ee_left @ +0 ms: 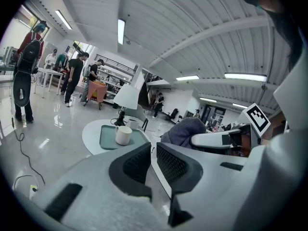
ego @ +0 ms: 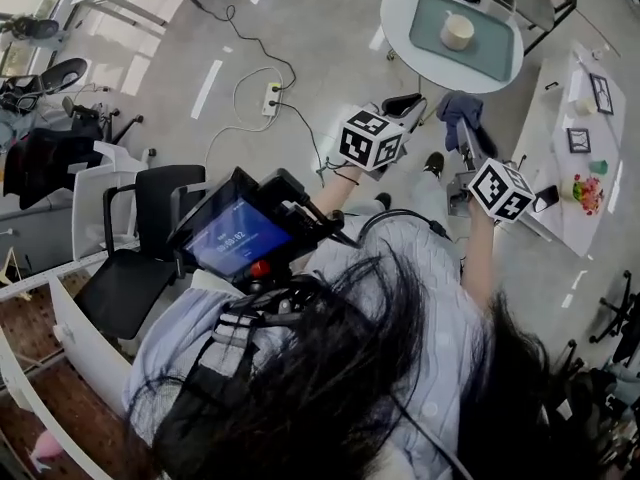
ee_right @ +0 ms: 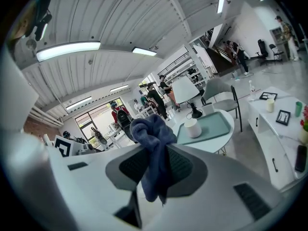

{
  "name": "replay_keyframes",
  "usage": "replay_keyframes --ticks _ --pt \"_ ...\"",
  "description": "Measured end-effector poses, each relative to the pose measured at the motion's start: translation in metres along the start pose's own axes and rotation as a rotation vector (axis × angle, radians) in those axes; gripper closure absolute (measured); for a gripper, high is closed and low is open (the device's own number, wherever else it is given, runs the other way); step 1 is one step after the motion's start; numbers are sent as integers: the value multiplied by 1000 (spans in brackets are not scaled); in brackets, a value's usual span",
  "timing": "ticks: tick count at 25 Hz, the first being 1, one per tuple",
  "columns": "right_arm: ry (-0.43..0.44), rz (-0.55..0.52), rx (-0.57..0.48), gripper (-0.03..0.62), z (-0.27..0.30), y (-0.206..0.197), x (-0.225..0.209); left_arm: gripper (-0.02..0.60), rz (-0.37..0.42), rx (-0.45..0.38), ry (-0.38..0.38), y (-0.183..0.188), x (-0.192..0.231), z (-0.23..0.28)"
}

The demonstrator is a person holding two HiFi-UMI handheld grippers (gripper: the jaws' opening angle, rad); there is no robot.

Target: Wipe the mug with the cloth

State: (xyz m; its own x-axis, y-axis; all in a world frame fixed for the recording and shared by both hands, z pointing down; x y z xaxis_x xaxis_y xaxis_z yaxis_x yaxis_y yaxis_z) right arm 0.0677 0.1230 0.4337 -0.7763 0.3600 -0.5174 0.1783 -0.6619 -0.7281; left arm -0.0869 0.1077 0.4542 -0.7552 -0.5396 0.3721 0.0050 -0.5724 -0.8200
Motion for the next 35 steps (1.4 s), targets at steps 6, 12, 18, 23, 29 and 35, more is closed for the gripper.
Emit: replay_keyframes --ticks 6,12,18,23,29,35 --pt "-15 -6 4 487 -6 6 -1 548 -9 -4 1 2 -2 -4" --pt "-2 -5 48 487 22 36 -58 548 -52 9 37 15 14 56" --pt "30 1 108 487 55 76 -110 548 -71 34 82 40 27 111" --pt "51 11 142 487 77 98 -147 548 -83 71 116 46 37 146" --pt "80 16 186 487 100 111 -174 545 -78 115 162 52 51 174" --pt "93 18 216 487 118 117 -192 487 -67 147 183 53 63 192"
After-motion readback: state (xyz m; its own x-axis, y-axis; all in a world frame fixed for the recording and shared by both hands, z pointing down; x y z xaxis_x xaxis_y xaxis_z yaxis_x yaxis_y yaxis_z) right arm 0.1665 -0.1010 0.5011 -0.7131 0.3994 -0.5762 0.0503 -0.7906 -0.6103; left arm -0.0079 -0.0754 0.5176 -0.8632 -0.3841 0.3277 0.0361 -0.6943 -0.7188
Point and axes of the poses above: the fingertips, and each gripper's own axes: z forward along the fingers, x to its left, y out of its top, the point moved 5 cm from there along -z, backward along the fingers, and after that the axes turned 8 degrees about x, right-handed, at the moved point
